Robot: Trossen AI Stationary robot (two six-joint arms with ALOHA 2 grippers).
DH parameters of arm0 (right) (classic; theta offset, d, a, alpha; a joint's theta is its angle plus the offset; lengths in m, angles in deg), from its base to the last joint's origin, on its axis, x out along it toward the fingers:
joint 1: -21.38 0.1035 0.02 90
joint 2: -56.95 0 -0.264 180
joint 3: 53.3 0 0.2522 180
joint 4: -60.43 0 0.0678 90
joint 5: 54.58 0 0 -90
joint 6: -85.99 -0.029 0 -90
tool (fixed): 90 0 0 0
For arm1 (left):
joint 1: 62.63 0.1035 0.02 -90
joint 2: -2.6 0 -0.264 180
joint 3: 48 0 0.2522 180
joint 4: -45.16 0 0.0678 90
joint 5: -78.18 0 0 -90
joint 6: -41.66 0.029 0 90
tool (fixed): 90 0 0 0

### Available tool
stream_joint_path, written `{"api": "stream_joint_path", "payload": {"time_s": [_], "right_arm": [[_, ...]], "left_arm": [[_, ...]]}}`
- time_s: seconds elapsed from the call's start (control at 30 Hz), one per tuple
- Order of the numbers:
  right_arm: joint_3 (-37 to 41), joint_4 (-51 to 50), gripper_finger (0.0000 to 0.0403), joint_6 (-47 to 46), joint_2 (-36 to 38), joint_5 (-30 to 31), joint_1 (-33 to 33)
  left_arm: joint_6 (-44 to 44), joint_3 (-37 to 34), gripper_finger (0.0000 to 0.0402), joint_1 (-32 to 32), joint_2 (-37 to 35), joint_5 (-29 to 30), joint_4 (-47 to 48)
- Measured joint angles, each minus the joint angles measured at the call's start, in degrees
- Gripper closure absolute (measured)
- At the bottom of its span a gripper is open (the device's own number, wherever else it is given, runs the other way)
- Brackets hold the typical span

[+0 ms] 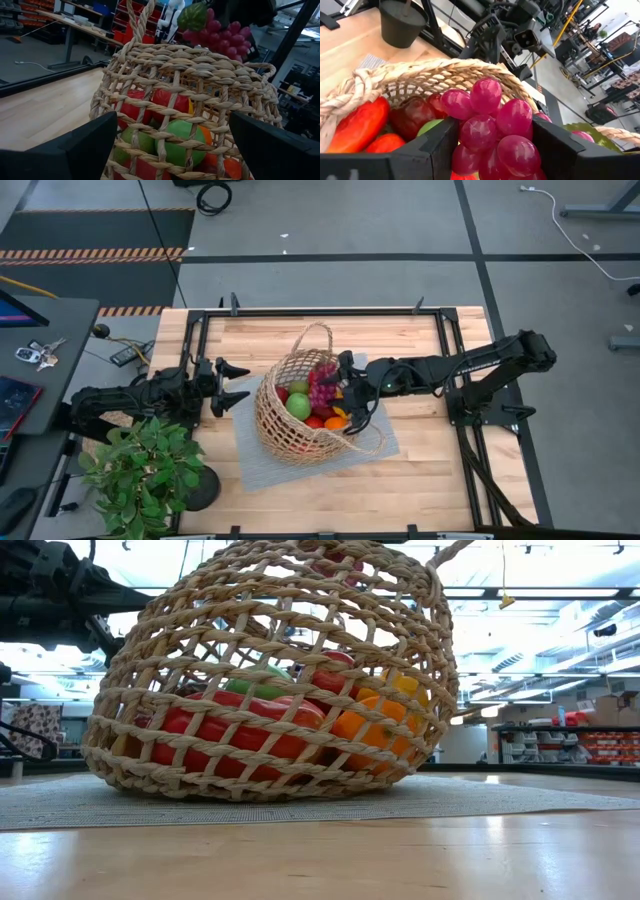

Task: Build produce basket
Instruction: Put the grapes into the basket, then return to Home Position

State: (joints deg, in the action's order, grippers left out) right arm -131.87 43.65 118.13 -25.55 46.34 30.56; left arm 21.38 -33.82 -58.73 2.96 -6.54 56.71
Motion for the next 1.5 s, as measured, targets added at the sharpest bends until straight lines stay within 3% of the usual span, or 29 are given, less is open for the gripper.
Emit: {"api": "stream_joint_path", "payload": {"time_s": [0.4, 0.67, 0.97, 1.2, 1.5], "right_arm": [[0.0, -1.7, 0.0172, -1.7, 0.0, 0.0, -1.0], [0.1, -6.2, 0.0170, -10.3, 0.0, -1.7, -4.0], [0.1, -8.6, 0.0101, -15.2, 0.3, -4.5, -5.3], [0.1, -9.3, 0.0045, -17.0, 6.5, 1.0, -2.7], [3.7, -10.0, 0.0056, -22.6, 21.2, 2.6, -1.1]], "left_arm": [[0.0, 0.0, 0.0012, 0.0, 0.0, 0.0, 0.0], [0.0, 0.0, 0.0012, 0.0, 0.0, 0.0, 0.0], [0.0, 0.0, 0.0012, 0.0, 0.0, 0.0, 0.0], [0.0, 0.0, 0.0012, 0.0, 0.0, 0.0, 0.0], [0.0, 0.0, 0.0012, 0.0, 0.0, 0.0, -0.1]]}}
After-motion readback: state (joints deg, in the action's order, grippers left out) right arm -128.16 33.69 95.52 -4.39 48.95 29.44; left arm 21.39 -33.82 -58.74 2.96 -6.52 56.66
